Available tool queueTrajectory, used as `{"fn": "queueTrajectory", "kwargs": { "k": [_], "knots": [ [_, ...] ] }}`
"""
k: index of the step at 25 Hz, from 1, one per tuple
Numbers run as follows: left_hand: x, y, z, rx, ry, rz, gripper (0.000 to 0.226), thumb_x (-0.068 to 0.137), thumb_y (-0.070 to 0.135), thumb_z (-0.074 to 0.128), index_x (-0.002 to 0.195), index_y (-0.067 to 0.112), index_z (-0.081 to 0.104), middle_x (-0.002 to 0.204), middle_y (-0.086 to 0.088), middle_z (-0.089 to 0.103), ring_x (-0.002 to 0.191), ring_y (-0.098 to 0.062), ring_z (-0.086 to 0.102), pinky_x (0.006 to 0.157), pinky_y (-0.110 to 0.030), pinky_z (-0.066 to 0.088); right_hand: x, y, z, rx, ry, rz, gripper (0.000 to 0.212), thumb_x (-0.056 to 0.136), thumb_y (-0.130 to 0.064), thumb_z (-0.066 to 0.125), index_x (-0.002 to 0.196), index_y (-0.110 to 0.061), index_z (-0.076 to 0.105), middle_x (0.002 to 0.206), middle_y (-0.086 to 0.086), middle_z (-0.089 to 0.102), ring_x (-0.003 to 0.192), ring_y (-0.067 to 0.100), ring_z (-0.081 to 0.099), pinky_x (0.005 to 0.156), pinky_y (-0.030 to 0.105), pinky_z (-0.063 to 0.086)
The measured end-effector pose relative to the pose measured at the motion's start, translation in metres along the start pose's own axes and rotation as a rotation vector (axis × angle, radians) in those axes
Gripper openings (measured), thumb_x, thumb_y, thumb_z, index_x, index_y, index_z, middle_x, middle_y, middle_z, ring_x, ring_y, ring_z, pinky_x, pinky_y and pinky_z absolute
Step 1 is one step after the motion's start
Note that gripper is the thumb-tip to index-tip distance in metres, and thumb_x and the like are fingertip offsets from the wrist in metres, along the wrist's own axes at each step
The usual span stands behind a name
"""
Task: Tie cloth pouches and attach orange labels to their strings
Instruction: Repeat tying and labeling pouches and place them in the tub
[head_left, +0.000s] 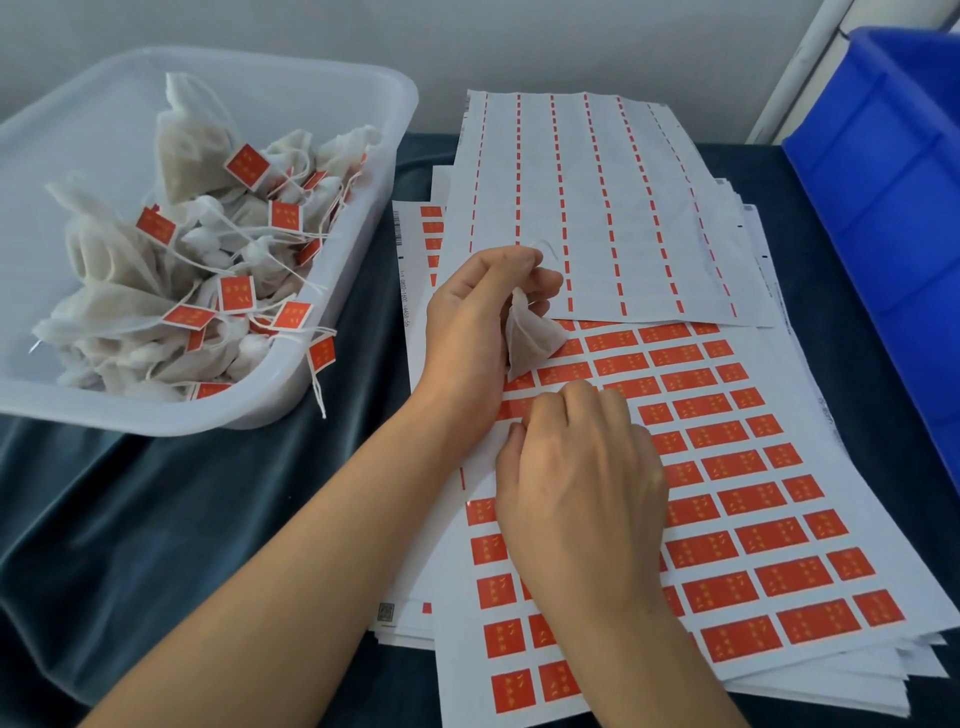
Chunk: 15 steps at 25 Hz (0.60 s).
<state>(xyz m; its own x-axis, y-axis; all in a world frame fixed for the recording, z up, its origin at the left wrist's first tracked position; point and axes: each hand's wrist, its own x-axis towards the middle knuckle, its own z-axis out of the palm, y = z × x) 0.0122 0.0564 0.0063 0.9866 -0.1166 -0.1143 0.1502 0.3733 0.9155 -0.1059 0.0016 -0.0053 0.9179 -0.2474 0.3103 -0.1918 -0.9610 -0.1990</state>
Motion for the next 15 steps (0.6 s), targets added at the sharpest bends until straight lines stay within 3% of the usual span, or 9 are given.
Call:
{"fn": "queueTrajectory", "kwargs": {
  "k": [3,7,9,11,15],
  "knots": [
    [0.0,0.0,-0.001,0.001,0.006,-0.005,0.02,0.101,0.025,0.065,0.087,0.021,0.079,0.09,-0.006,0.076,0.088,-0.017,0.072,0.089,-0.031,0.059,0.004,0.002,0.0,-0.018,-0.056,0.029,0.034,0.078,-0.033,0.081,0.1,-0.01,0.073,0.093,0.011,0.071,0.079,0.026,0.066,0.07,0.038,0.057],
    [0.0,0.001,-0.001,-0.007,-0.002,0.0,0.021,0.1,0.025,0.066,0.084,0.024,0.08,0.09,-0.006,0.076,0.091,-0.019,0.071,0.091,-0.032,0.058,0.013,0.016,-0.002,0.139,-0.136,0.014,0.024,0.095,-0.04,0.061,0.112,-0.023,0.063,0.109,0.0,0.065,0.096,0.016,0.059,0.084,0.03,0.051],
    [0.0,0.001,-0.001,0.0,-0.006,0.006,0.02,0.099,0.026,0.066,0.084,0.024,0.08,0.09,-0.005,0.076,0.091,-0.019,0.072,0.091,-0.031,0.058,0.016,0.026,-0.001,0.262,-0.15,0.005,0.017,0.097,-0.047,0.057,0.105,-0.032,0.055,0.106,-0.01,0.058,0.094,0.009,0.051,0.082,0.022,0.043],
    [0.0,0.001,-0.002,0.004,-0.007,0.007,0.019,0.099,0.026,0.066,0.086,0.023,0.079,0.091,-0.006,0.076,0.091,-0.019,0.072,0.091,-0.031,0.057,0.017,0.031,-0.001,0.312,-0.208,-0.001,0.023,0.093,-0.057,0.058,0.1,-0.038,0.049,0.104,-0.017,0.051,0.095,0.007,0.047,0.082,0.019,0.037],
    [0.0,0.0,-0.003,0.006,-0.004,0.006,0.019,0.101,0.025,0.065,0.089,0.022,0.079,0.092,-0.006,0.076,0.092,-0.019,0.072,0.09,-0.031,0.058,0.018,0.035,0.001,0.305,-0.244,-0.007,0.033,0.085,-0.064,0.066,0.095,-0.038,0.048,0.099,-0.022,0.046,0.092,0.006,0.047,0.077,0.014,0.032]
  ]
}}
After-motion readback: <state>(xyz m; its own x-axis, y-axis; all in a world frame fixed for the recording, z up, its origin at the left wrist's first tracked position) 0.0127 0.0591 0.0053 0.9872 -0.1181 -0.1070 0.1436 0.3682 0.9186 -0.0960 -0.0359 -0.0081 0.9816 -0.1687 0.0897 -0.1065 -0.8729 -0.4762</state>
